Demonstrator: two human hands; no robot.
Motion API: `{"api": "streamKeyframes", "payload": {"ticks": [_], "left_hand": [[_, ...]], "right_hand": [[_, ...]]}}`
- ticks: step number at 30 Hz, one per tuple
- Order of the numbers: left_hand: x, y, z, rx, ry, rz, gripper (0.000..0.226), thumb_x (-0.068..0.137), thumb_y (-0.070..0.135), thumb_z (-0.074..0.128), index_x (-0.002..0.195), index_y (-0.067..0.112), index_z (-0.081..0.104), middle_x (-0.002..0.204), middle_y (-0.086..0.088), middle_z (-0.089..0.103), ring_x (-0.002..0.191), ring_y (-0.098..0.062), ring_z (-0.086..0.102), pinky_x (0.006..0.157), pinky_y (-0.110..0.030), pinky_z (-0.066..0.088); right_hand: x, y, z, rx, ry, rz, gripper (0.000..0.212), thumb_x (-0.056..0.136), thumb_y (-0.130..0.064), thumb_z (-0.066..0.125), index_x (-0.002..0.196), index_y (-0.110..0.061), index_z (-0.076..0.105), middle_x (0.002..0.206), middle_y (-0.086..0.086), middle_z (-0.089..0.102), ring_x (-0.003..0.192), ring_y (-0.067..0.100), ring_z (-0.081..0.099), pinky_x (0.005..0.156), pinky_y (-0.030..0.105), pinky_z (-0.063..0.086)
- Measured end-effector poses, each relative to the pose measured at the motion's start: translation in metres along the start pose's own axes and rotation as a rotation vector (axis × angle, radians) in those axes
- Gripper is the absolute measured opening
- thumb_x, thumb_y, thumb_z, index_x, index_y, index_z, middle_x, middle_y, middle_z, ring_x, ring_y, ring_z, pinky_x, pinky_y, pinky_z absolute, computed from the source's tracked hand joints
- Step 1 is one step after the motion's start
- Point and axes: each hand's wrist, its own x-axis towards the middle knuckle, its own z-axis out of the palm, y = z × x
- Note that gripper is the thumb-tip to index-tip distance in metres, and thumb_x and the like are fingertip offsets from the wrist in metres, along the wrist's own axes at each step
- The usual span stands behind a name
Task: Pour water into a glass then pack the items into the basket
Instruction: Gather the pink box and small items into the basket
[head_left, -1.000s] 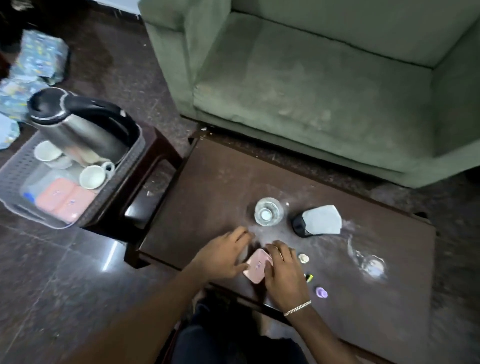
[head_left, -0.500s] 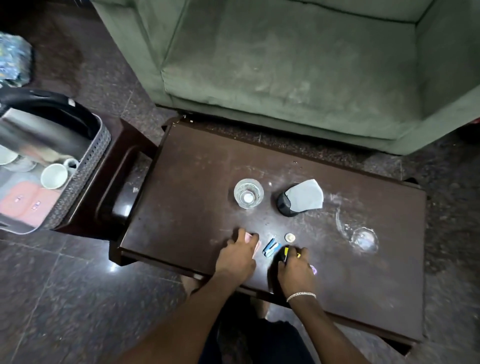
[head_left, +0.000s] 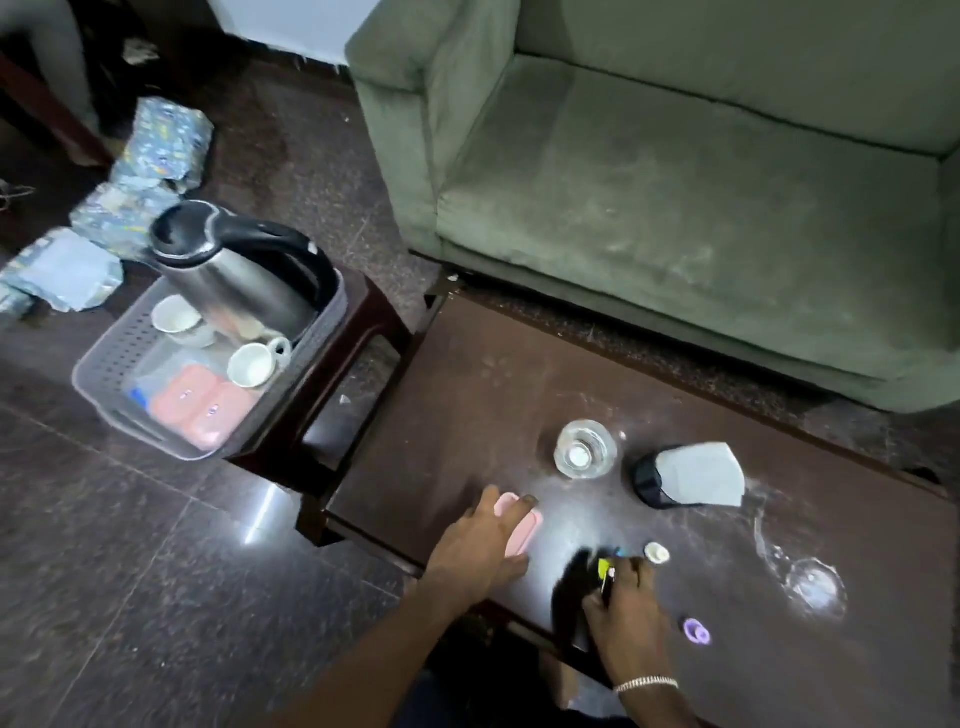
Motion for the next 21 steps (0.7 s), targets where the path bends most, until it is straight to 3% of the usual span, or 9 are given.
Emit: {"api": "streamKeyframes", "payload": {"ticks": [3, 6, 9, 14, 21], "left_hand": [[-0.023, -0.033, -0.042, -0.030, 0.083, -0.019, 0.071, 0.077, 0.051, 0.063, 0.142, 0.046, 0.035, 0.126, 0.005, 0.035, 0.101, -0.036, 0.066, 0.079, -0.044, 0.058], [-0.043, -0.076, -0.092, -0.068, 0.186, -0.049, 0.073, 0.076, 0.057, 0.059, 0.143, 0.047, 0.034, 0.127, 0.007, 0.038, 0.105, -0.032, 0.066, 0.083, -0.044, 0.058], [-0.063, -0.129, -0.147, -0.070, 0.306, -0.077, 0.078, 0.078, 0.058, 0.064, 0.148, 0.048, 0.030, 0.133, 0.006, 0.040, 0.108, -0.029, 0.065, 0.087, -0.040, 0.057], [-0.092, -0.223, -0.222, -0.030, 0.509, -0.169, 0.078, 0.079, 0.054, 0.073, 0.148, 0.045, 0.039, 0.137, 0.004, 0.044, 0.110, -0.026, 0.065, 0.085, -0.032, 0.053], [-0.112, -0.335, -0.296, 0.151, 0.484, -0.272, 0.080, 0.079, 0.044, 0.082, 0.148, 0.044, 0.041, 0.138, 0.000, 0.050, 0.103, -0.028, 0.068, 0.079, -0.035, 0.057]], "right_hand": [[-0.011, -0.056, -0.004, 0.102, 0.000, -0.141, 0.042, 0.074, -0.005, 0.075, 0.114, -0.010, 0.065, 0.121, 0.012, 0.052, 0.095, 0.038, 0.064, 0.072, 0.043, 0.053], [-0.015, -0.131, -0.007, 0.202, 0.004, -0.229, 0.040, 0.073, -0.005, 0.077, 0.111, -0.014, 0.067, 0.118, 0.009, 0.055, 0.089, 0.033, 0.066, 0.074, 0.041, 0.051], [-0.013, -0.211, -0.006, 0.220, -0.012, -0.346, 0.039, 0.076, -0.013, 0.077, 0.113, -0.017, 0.067, 0.115, 0.005, 0.053, 0.093, 0.031, 0.064, 0.075, 0.038, 0.051], [-0.009, -0.333, 0.008, 0.288, -0.091, -0.535, 0.039, 0.078, -0.016, 0.072, 0.115, -0.022, 0.062, 0.118, -0.001, 0.049, 0.088, 0.022, 0.063, 0.078, 0.036, 0.052], [-0.019, -0.471, 0.055, 0.280, -0.149, -0.630, 0.052, 0.077, -0.022, 0.072, 0.126, -0.019, 0.057, 0.126, 0.006, 0.048, 0.106, 0.035, 0.060, 0.086, 0.041, 0.049]]}}
